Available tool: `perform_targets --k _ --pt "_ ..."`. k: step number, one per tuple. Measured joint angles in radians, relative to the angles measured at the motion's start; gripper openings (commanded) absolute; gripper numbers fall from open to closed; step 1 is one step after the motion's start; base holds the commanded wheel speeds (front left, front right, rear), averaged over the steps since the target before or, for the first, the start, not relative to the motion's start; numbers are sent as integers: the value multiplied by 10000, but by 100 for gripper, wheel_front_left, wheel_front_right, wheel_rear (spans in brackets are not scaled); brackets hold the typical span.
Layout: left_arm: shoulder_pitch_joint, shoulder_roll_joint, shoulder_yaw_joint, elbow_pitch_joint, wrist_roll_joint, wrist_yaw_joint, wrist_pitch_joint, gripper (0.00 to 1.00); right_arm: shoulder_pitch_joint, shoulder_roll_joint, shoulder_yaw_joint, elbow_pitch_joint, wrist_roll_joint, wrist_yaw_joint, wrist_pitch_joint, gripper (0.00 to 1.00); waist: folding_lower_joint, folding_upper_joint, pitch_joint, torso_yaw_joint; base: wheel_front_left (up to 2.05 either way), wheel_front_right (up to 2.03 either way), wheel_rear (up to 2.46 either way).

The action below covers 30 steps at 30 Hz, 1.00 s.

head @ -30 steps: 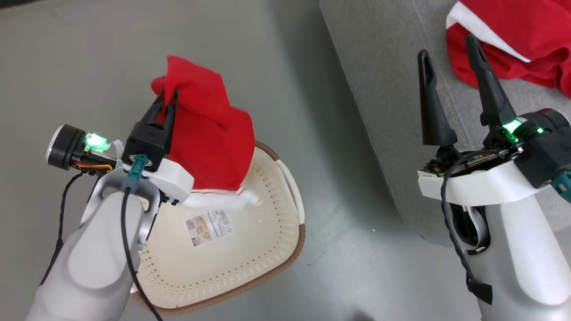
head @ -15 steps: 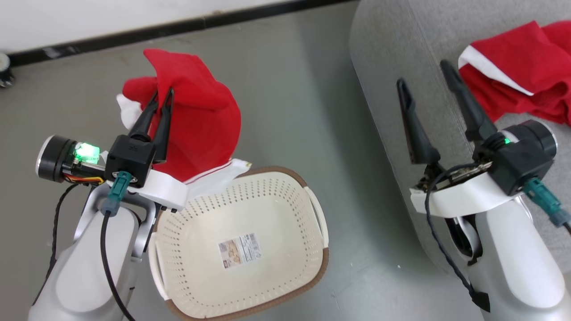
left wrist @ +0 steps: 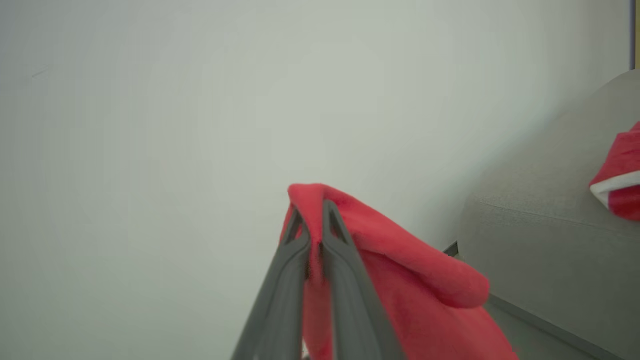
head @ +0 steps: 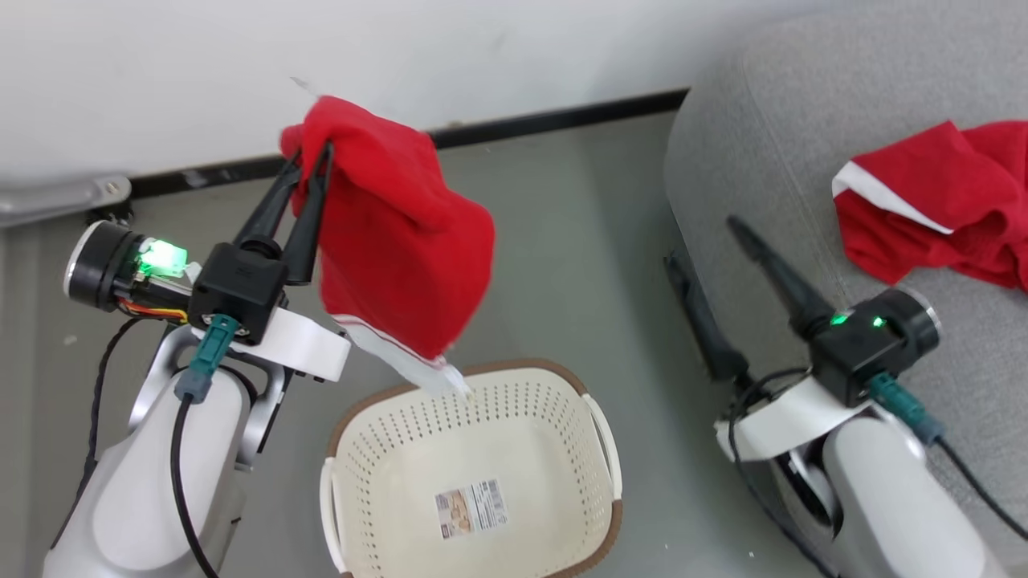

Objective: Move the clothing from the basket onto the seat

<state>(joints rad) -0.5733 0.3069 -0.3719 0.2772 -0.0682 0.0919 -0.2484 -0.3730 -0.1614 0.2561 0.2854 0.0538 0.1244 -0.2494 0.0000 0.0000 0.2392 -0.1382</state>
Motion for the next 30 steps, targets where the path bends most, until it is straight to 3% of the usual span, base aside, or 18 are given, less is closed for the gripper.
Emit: perform_targets --k 10,18,30 --pt "-143 -148 -466 -447 0 -458 48 0 725 -138 1256 899 903 0 0 100 0 0 -1111 380 0 0 0" --pt "-478 -343 -786 -629 0 -788 441 0 894 -94 2980 1162 1509 2 31 100 0 0 -1746 596 0 0 0" --pt "-708 -815 -1221 -855 -15 -1022 1221 0 650 -198 4054 1540 2452 2 209 100 0 0 -2384 783 0 0 0"
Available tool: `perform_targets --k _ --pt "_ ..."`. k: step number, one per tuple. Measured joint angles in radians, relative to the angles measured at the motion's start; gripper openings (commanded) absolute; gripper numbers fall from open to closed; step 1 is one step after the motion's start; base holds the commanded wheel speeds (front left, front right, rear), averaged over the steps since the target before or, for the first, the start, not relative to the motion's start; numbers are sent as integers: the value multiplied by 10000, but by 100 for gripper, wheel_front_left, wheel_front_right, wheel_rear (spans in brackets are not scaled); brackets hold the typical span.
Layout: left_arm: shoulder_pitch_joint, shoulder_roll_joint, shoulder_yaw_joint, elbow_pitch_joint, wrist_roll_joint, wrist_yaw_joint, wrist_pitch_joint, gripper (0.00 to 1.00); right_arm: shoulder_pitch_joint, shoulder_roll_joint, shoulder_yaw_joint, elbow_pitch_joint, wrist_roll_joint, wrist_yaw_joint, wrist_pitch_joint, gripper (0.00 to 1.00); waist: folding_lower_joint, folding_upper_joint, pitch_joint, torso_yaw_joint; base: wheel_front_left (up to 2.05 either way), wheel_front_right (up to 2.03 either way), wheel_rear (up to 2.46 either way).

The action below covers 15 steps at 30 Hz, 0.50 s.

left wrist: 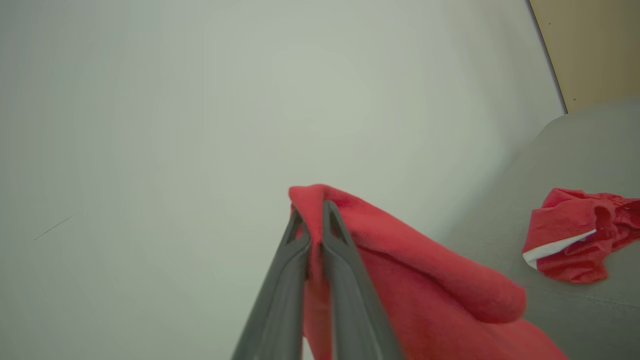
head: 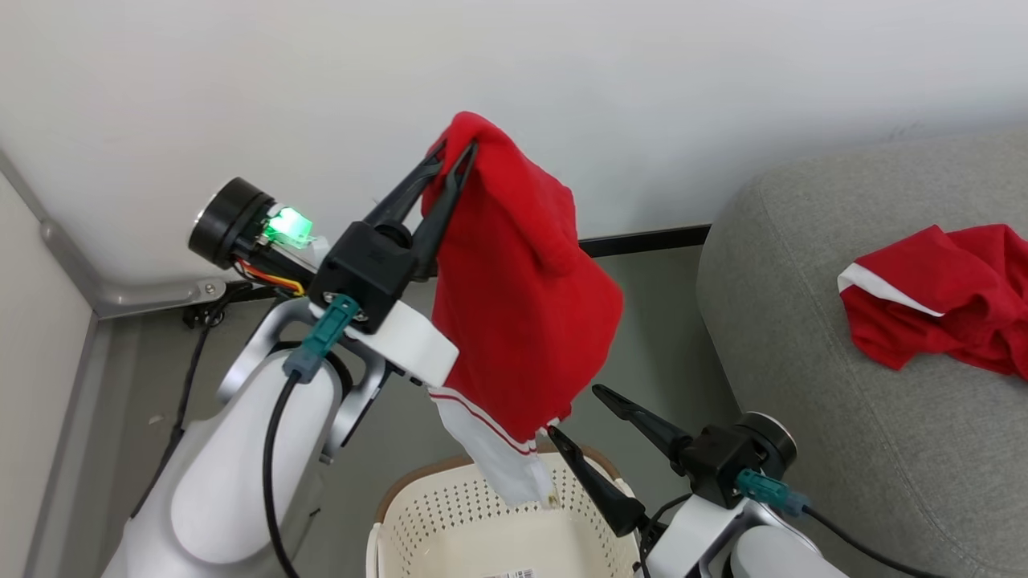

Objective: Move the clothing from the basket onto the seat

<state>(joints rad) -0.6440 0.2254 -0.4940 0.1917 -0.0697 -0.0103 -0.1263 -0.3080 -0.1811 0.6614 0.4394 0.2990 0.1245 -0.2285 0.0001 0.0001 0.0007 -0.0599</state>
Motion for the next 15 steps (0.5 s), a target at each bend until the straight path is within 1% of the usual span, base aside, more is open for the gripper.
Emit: perform_targets --k 7,12,15 --pt "-138 -178 -199 -174 0 -4 477 0 -93 276 140 284 727 0 -2 100 0 0 -199 109 0 0 0" --pt "-159 -272 -337 -255 0 -176 750 0 -518 426 382 552 1087 -2 -2 100 0 0 -275 203 0 0 0" --pt "-239 -351 -395 -330 0 -178 867 0 -792 426 414 796 1160 0 -2 100 0 0 -300 269 0 0 0"
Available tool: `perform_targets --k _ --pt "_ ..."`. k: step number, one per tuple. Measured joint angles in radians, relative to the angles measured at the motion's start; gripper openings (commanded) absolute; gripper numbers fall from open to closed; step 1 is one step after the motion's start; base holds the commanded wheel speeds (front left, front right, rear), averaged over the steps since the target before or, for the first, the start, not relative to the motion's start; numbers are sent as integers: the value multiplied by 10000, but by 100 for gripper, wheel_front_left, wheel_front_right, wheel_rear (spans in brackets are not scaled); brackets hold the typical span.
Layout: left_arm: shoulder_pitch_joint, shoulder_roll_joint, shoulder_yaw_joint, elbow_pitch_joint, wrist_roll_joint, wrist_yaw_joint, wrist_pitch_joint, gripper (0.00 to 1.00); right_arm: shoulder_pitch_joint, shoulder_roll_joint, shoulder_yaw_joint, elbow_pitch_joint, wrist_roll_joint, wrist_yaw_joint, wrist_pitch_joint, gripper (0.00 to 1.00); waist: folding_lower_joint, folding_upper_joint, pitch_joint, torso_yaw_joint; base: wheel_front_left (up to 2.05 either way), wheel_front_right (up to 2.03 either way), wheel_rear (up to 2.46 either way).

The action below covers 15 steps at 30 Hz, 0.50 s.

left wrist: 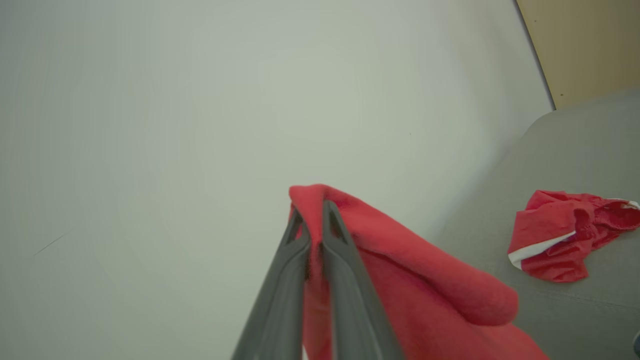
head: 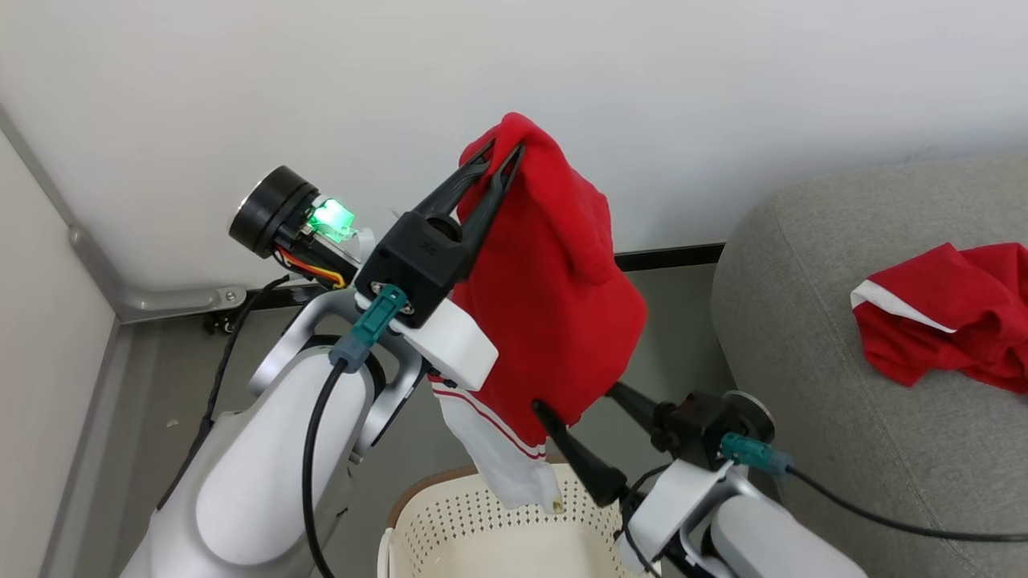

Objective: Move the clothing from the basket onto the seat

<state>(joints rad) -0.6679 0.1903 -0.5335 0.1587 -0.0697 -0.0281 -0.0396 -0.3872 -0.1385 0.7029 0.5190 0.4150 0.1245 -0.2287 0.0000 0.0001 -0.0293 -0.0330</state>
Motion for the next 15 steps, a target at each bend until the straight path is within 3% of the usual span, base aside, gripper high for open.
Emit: perform_targets --k 8,9,10,11,12,14,15 --pt "-119 -213 -228 -203 -140 -92 240 0 -887 -56 236 924 -199 -2 -4 100 1 0 13 191 0 0 0" --pt "-120 -253 -244 -213 -163 -138 297 0 -920 13 305 1020 -198 -2 -4 77 0 0 23 217 0 0 0" --pt "-120 -286 -261 -215 -163 -153 309 0 -953 81 418 1097 -198 -2 -4 44 0 0 34 243 0 0 0" --pt "-120 -314 -274 -217 -163 -157 309 0 -1000 132 514 1172 -198 0 -4 35 0 -1 48 269 0 0 0" --pt "-121 -332 -284 -221 -165 -157 322 0 -1058 169 560 1248 -198 0 -4 35 0 0 64 293 0 0 0" --pt "-121 -343 -282 -219 -178 -157 408 0 -1164 203 625 1327 -198 0 -15 0 0 0 101 333 0 0 0" --pt "-120 -341 -270 -217 -207 -155 410 0 -1214 198 685 1371 -198 0 -17 0 0 0 123 347 0 0 0"
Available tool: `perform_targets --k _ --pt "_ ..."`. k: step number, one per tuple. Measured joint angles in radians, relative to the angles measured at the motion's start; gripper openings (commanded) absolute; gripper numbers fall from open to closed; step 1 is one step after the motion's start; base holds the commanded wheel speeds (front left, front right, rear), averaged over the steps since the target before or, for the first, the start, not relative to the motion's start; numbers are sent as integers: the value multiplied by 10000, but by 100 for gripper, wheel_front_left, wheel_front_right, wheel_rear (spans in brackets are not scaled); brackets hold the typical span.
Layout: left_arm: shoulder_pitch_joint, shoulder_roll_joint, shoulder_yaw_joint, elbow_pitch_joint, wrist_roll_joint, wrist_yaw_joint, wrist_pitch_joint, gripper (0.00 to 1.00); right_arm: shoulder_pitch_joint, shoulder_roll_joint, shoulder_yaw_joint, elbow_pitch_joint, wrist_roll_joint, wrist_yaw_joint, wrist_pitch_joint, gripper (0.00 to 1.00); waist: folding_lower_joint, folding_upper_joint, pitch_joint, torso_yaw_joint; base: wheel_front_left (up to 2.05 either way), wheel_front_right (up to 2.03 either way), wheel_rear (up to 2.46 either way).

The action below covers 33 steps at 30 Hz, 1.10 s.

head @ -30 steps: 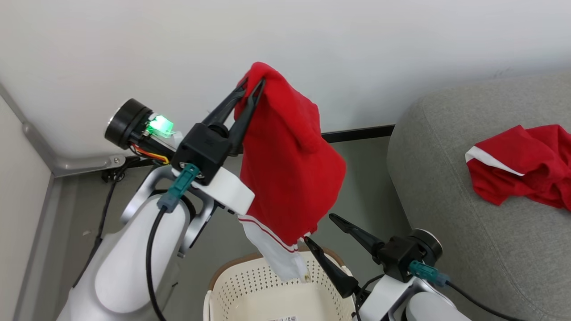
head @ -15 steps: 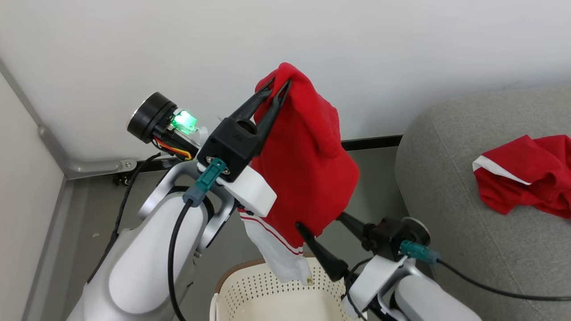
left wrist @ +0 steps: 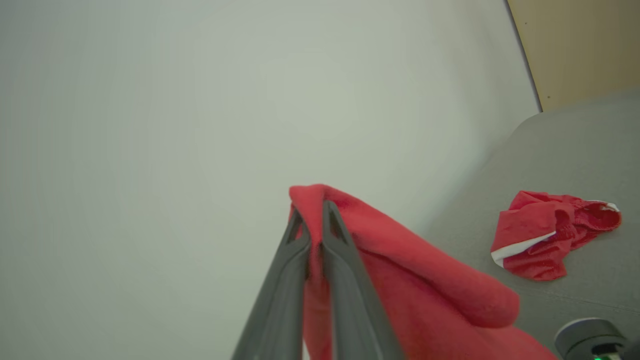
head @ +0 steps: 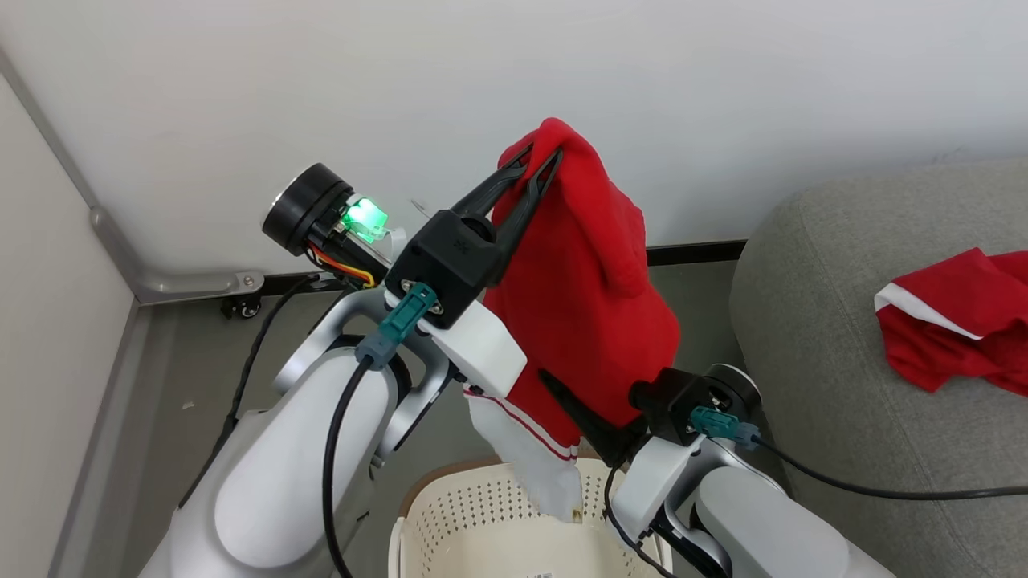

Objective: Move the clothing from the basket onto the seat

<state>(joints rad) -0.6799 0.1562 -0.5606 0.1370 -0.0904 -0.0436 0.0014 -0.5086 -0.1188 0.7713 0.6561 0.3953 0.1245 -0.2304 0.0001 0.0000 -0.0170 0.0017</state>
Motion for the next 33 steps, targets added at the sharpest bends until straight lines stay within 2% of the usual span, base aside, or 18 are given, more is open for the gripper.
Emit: perform_targets --k 8,13,22,23,24,25,26,27,29,31,33 --pt "64 192 347 385 -234 113 84 0 -89 -65 360 194 107 0 -77 0 0 0 143 -100 0 0 0" --pt "444 322 644 880 -430 265 81 0 -79 -385 456 148 176 0 -84 0 0 0 193 -287 0 0 0" --pt "1224 351 966 1446 -997 364 -132 0 -30 -1003 -211 -460 602 0 -161 0 0 0 269 -682 0 0 0" --pt "1312 339 999 1515 -1049 364 -211 4 -18 -1089 -322 -543 662 0 -163 0 0 0 278 -735 0 0 0" --pt "1400 324 1041 1567 -1143 382 -261 22 9 -1166 -454 -650 717 0 -163 0 0 0 286 -786 0 0 0" --pt "1499 322 1066 1599 -1250 382 -295 36 39 -1246 -587 -788 727 0 -163 0 0 0 294 -837 0 0 0" --pt "1602 314 1093 1639 -1340 382 -336 44 70 -1310 -732 -928 727 0 -163 0 -1 0 301 -886 0 0 0" --pt "1721 284 1147 1680 -1446 382 -405 58 108 -1365 -892 -1078 727 0 -163 0 0 0 308 -935 0 0 0" --pt "1931 265 1170 1779 -1542 376 -508 75 134 -1459 -1156 -1337 779 0 -165 0 0 0 321 -1031 0 0 0" --pt "2110 249 1200 1860 -1651 374 -639 100 142 -1528 -1421 -1572 892 0 -165 0 -1 0 333 -1120 0 0 0" --pt "2291 201 1243 1887 -1837 345 -740 100 146 -1645 -1618 -1741 901 0 -171 0 0 0 341 -1202 0 0 0"
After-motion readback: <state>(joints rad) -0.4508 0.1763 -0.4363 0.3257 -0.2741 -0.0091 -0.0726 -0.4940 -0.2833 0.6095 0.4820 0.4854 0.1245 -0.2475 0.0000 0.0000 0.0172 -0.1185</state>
